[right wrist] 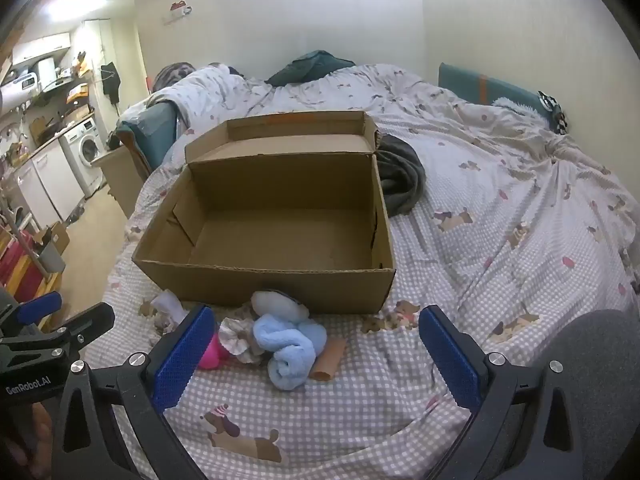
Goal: Organize soft objects
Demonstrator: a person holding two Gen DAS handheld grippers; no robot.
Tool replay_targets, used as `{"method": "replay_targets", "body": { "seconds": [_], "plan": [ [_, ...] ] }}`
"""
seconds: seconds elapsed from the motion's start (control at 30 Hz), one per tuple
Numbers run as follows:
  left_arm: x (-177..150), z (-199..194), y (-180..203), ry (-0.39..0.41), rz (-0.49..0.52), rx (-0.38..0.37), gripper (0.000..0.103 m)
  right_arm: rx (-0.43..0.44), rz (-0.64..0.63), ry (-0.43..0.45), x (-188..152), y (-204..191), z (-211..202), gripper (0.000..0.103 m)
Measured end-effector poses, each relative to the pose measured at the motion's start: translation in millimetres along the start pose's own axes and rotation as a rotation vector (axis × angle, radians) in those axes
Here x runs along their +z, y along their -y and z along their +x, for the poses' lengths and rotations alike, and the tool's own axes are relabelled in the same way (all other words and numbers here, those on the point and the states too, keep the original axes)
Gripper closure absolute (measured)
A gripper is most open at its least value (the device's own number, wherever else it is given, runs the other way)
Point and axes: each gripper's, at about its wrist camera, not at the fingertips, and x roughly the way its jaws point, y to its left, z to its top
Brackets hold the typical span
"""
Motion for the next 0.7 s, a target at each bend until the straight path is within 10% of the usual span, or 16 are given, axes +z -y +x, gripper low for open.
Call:
{"method": "replay_targets", "body": {
  "seconds": [0.7],
  "plan": [
    [0.3,-1.1,-0.9,0.006,0.014,0.015,0.0,-0.01,-0.009,-0.002,-0.4,-0.7,0.2,0.0]
  ]
}}
